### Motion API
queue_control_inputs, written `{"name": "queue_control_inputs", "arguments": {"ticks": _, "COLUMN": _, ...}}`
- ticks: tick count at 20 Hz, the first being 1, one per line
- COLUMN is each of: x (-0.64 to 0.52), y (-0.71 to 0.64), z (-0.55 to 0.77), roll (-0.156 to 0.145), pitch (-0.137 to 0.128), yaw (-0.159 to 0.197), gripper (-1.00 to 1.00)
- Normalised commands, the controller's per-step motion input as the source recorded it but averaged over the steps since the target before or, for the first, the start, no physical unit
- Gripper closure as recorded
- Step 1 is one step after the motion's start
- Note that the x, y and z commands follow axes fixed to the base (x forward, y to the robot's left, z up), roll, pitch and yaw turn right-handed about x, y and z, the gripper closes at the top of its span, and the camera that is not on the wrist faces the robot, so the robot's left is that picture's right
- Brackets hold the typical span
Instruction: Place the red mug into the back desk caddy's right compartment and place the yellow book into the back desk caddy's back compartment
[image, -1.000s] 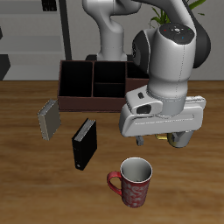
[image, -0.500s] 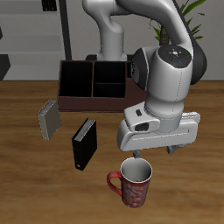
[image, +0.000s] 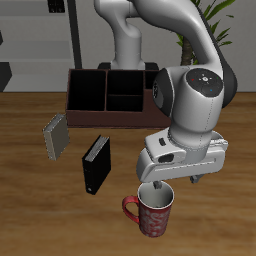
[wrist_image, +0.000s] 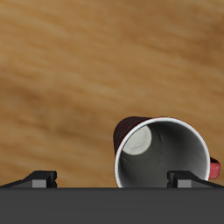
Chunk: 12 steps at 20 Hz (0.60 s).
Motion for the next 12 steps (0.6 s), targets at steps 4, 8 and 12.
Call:
{"name": "queue_control_inputs", "arguments": {"ticks": 4, "x": 0.01, "y": 0.00, "z": -0.19, "roll": -0.015, "pitch": 0.030, "yaw": 0.029, "gripper": -1.00}}
{"name": "queue_control_inputs", "arguments": {"ticks": 8, "x": 0.04, "y": -0.08, "z": -0.45, "roll": -0.019, "pitch": 0.056, "yaw": 0.028, "gripper": -1.00}}
{"name": "queue_control_inputs", "arguments": {"ticks": 12, "x": -0.04, "y": -0.04, "z": -0.28, "roll": -0.016, "pitch": 0.040, "yaw": 0.006, "gripper": -1.00}}
